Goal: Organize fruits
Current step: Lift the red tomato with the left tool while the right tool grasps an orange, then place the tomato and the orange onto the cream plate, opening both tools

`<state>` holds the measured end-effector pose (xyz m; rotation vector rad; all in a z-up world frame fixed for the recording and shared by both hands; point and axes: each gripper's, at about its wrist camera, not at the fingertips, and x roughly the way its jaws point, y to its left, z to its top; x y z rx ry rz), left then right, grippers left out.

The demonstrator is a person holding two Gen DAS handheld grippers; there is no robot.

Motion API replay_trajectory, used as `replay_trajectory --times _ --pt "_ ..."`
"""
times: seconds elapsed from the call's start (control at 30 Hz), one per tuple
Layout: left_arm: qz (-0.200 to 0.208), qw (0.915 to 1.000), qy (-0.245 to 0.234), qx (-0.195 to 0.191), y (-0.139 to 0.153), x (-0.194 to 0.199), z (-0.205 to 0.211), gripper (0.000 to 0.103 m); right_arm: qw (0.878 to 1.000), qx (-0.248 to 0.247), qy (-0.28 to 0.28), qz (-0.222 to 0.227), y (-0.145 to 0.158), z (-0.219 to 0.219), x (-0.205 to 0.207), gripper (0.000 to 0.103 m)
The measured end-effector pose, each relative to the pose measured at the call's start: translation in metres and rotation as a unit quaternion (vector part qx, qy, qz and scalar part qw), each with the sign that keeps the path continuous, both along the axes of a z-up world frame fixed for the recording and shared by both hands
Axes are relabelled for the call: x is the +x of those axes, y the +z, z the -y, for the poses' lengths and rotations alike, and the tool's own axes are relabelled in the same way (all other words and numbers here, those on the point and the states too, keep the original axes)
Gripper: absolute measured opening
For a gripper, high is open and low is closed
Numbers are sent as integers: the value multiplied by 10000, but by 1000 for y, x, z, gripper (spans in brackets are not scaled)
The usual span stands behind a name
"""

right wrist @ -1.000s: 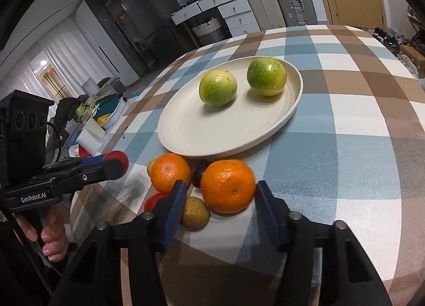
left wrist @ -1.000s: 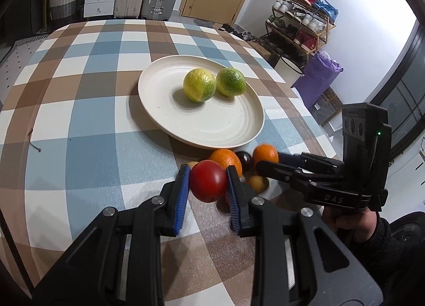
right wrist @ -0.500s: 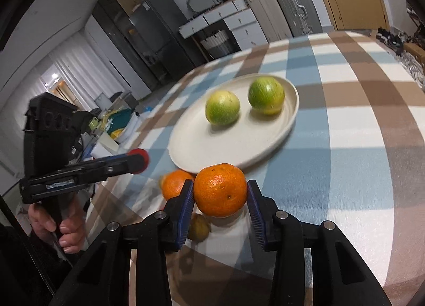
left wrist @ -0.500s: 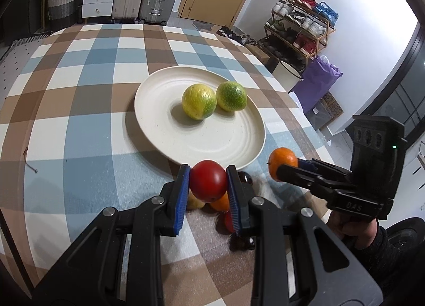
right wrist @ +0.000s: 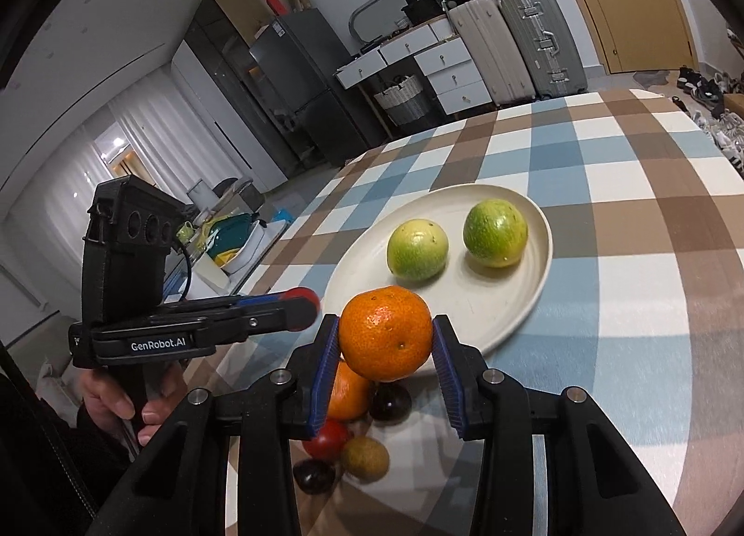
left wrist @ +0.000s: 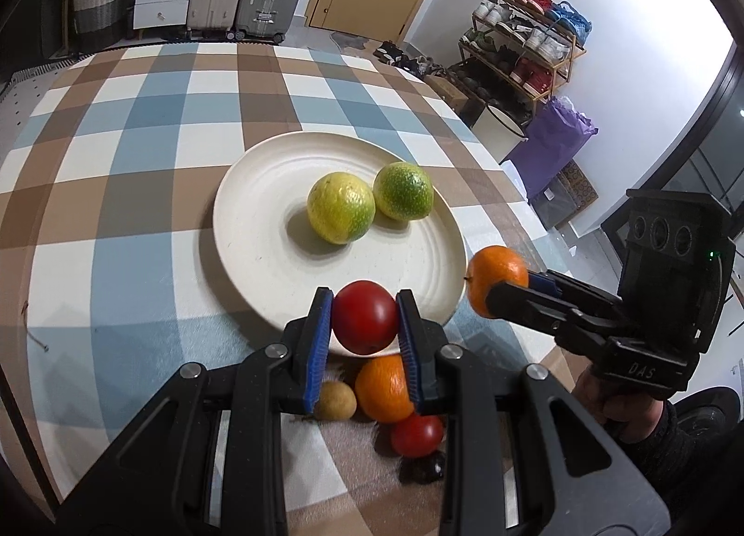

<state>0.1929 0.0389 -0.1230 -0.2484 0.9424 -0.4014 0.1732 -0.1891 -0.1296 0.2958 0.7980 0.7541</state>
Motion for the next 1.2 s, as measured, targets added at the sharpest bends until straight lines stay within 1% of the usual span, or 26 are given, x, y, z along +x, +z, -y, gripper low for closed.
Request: replay_trajectory --times 0.33,0.63,0.93,1.2 --pt "-189 9997 -108 -51 -9 36 9 24 9999 -37 55 -102 -4 -8 28 40" --pt "-363 9991 -214 -71 -23 56 18 24 9996 -169 85 -196 -12 -13 49 40" --pt "-429 9987 -260 -45 -31 65 22 24 9991 -286 93 -298 -22 -16 56 40" --pt "-440 9987 -224 -93 -29 65 21 25 9992 -307 68 -248 -20 -16 55 41"
